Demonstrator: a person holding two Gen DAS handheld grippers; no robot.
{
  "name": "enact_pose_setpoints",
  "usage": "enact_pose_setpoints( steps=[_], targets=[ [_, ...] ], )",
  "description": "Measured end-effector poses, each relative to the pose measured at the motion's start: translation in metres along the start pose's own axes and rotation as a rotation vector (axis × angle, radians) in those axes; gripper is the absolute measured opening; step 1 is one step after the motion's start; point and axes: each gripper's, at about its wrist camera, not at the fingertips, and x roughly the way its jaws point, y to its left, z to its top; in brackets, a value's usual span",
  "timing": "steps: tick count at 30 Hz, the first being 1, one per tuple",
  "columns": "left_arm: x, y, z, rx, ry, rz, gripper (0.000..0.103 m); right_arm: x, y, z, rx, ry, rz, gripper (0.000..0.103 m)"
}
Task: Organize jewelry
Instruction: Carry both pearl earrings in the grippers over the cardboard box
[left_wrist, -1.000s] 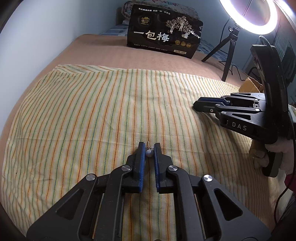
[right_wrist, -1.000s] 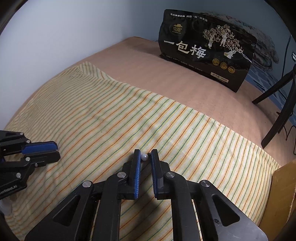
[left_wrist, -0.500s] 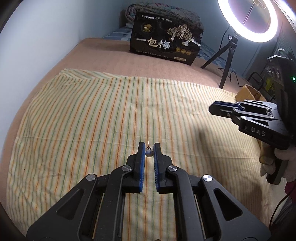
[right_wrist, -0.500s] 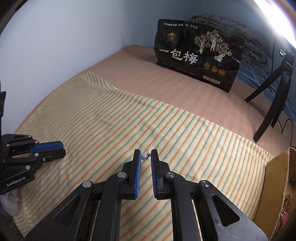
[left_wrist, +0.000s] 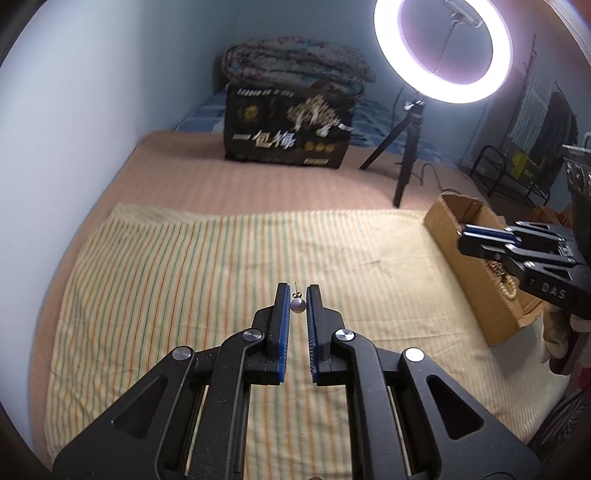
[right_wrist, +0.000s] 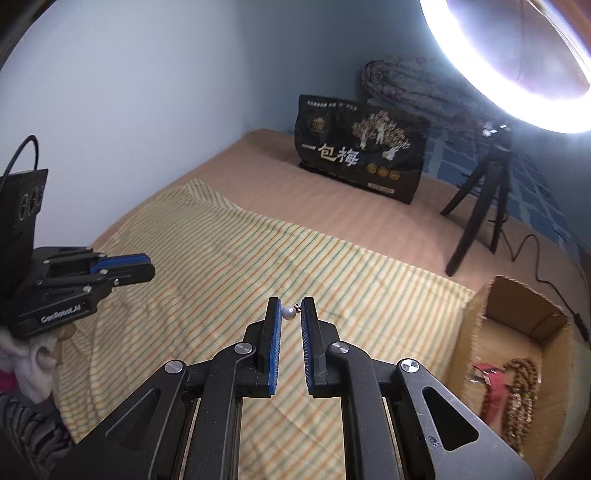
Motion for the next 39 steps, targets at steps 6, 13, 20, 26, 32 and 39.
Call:
enact_pose_setpoints(
  steps=[6,13,20,26,32,39],
  targets=[
    [-0.021,-0.029,0.02,0.051,-0.028,-0.03,0.007,-0.053,-0.012,-0.01,0.017,-0.036,-0.034,0.009],
    [-0.04,-0.077,0.037,0.103,-0.047,-0.094,0.007,-0.102,-0.039,-0.028,0.059,-0.064,-0.092,0.009],
    [-0.047,-0.131,0.045,0.162,-0.053,-0.152,0.007,-0.136,-0.072,-0.046,0.118,-0.081,-0.14,0.009],
    [-0.049,-0.169,0.046,0.183,-0.049,-0.193,0.007,-0.155,-0.093,-0.056,0.159,-0.096,-0.172,0.009],
    [-0.041,-0.204,0.045,0.17,-0.04,-0.238,0.007,-0.162,-0.11,-0.062,0.195,-0.108,-0.185,0.009],
    [-0.019,-0.229,0.036,0.181,-0.003,-0.25,0.007,-0.156,-0.128,-0.068,0.231,-0.089,-0.197,0.009]
  ],
)
